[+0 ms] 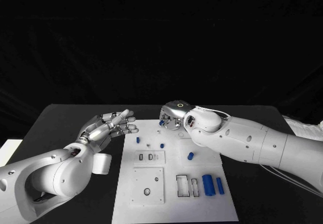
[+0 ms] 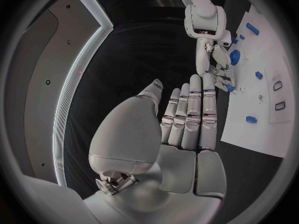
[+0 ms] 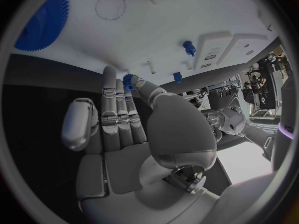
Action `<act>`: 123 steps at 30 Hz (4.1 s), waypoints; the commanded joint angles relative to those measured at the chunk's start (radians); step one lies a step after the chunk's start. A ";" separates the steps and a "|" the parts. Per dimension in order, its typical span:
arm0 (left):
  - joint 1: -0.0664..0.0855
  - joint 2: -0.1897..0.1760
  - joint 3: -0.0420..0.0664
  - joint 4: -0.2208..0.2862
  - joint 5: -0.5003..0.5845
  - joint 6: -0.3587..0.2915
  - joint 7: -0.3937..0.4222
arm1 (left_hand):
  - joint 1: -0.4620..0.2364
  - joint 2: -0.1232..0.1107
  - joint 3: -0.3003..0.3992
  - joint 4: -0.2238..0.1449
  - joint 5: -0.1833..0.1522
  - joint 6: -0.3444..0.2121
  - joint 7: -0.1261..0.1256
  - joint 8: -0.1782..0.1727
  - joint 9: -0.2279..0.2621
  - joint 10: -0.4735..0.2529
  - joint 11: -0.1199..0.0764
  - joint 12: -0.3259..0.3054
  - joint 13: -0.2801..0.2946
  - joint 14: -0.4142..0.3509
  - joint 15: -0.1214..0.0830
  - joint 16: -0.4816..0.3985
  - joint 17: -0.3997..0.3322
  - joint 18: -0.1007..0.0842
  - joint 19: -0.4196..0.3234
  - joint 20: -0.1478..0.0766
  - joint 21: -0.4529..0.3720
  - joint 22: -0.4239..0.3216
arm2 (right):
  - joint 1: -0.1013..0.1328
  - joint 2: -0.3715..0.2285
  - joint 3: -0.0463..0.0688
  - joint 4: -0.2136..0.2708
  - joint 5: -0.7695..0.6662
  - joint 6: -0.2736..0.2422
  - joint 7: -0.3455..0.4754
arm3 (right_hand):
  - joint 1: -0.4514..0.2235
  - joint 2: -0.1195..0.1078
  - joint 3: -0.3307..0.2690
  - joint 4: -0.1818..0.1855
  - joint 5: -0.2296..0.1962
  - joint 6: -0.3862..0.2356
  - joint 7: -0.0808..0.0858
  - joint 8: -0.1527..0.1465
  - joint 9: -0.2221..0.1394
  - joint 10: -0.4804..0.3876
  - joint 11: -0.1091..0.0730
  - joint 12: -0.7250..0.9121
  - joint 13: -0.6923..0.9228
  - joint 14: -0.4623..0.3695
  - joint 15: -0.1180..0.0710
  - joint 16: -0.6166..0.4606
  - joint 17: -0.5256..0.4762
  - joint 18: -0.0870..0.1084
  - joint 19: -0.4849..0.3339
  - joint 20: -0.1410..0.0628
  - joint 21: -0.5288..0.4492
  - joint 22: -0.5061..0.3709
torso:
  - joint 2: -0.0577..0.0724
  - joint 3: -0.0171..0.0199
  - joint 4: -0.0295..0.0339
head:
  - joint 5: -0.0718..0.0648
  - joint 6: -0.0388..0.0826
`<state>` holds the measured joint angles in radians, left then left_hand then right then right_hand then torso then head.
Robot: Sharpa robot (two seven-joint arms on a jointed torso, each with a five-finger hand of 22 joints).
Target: Assemble the parts on the task board
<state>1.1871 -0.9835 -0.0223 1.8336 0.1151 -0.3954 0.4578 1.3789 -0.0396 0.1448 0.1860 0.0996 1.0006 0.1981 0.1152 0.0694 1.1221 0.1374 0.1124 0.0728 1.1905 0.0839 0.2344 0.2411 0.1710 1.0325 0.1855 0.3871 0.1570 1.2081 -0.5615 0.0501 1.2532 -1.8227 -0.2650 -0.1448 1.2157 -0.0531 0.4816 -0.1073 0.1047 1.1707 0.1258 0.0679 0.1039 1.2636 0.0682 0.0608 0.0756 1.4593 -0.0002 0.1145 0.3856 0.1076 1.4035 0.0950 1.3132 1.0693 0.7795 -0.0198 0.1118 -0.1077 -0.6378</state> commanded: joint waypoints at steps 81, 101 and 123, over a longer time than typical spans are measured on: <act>0.002 -0.001 0.001 -0.014 0.002 0.036 -0.007 | 0.008 0.001 -0.002 -0.010 -0.005 -0.004 0.009 -0.009 -0.002 -0.007 0.008 -0.012 -0.002 -0.012 0.004 -0.013 0.006 0.009 -0.004 0.006 0.005 0.000 | -0.016 -0.314 0.017 0.192 0.246 0.069 -0.089 | 0.164 -0.076 -0.411 0.288 0.119 -0.205 0.025 0.094 -0.026 0.305 -0.001 1.507 1.492 0.027 0.000 -0.047 0.062 -0.056 0.077 0.003 0.148 0.242 | 0.004 -0.0014 -0.0103 | -0.023 0.010; 0.002 -0.001 0.001 -0.016 0.002 0.038 -0.009 | 0.009 0.001 -0.001 -0.011 -0.004 -0.003 0.008 -0.010 -0.002 -0.006 0.008 -0.012 -0.002 -0.012 0.004 -0.014 0.007 0.009 -0.005 0.006 0.005 -0.001 | -0.026 -0.280 0.017 0.147 0.220 0.093 -0.102 | 0.166 -0.067 -0.397 0.280 0.113 -0.203 0.025 0.096 -0.027 0.307 0.000 1.510 1.495 0.027 0.000 -0.047 0.062 -0.058 0.080 0.004 0.152 0.250 | 0.003 -0.0009 -0.0098 | -0.021 0.004; 0.002 -0.001 0.001 -0.016 0.002 0.040 -0.011 | 0.009 0.002 -0.002 -0.012 -0.005 -0.003 0.008 -0.011 -0.001 -0.006 0.008 -0.013 -0.001 -0.012 0.004 -0.015 0.008 0.009 -0.005 0.006 0.005 -0.001 | -0.030 -0.279 0.017 0.153 0.200 0.055 -0.084 | 0.213 0.006 -0.267 0.215 0.081 -0.119 0.002 0.124 -0.017 0.307 -0.020 1.510 1.495 0.019 -0.012 -0.049 0.060 -0.062 0.087 -0.006 0.164 0.275 | 0.003 -0.0013 -0.0096 | -0.023 0.001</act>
<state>1.1879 -0.9860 -0.0224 1.8165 0.1154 -0.3773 0.4426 1.3789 -0.0397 0.1447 0.1807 0.0996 0.9969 0.2017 0.1073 0.0690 1.1185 0.1410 0.1040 0.0723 1.1870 0.0874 0.2247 0.2478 0.1710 1.0288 0.1891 0.3871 0.1567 1.1848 -0.8397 0.0715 1.4067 -1.5954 -0.2057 -0.2321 1.4137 -0.0681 0.2070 0.1098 0.1907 1.0158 0.1493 0.1752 0.0763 1.4652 0.0552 1.5674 1.3075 1.4664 -0.0074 0.0718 0.4467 0.0611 1.4647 0.0949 1.4718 1.3076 0.7827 -0.0208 0.1024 -0.1291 -0.6368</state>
